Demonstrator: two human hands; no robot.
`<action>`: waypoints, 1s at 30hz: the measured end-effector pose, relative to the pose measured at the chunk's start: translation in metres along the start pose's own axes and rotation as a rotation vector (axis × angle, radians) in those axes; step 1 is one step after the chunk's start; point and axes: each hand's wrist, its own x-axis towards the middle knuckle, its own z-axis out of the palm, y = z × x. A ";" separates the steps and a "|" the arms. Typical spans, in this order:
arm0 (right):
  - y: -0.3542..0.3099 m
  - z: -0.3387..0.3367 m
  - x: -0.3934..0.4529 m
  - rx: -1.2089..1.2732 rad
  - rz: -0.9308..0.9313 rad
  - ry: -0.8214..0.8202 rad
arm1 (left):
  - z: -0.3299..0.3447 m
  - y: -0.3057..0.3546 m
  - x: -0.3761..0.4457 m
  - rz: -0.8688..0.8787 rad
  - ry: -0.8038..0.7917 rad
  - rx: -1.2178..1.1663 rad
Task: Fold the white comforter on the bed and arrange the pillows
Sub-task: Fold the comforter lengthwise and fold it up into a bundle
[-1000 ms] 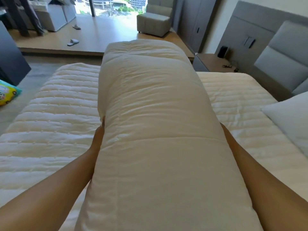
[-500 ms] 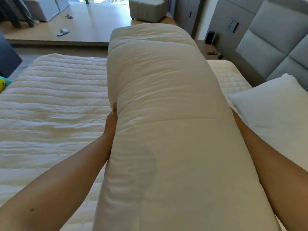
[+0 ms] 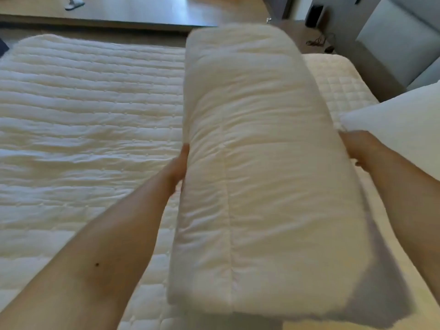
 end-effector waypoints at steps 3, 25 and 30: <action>0.011 0.042 -0.013 -0.093 -0.056 -0.069 | 0.018 -0.065 -0.022 -0.164 0.004 0.031; -0.030 0.191 -0.176 -0.711 -0.720 -0.109 | -0.007 -0.125 -0.039 -0.451 -0.061 0.367; -0.039 0.218 -0.185 -0.780 -0.697 -0.109 | 0.006 -0.021 0.000 0.152 0.459 0.447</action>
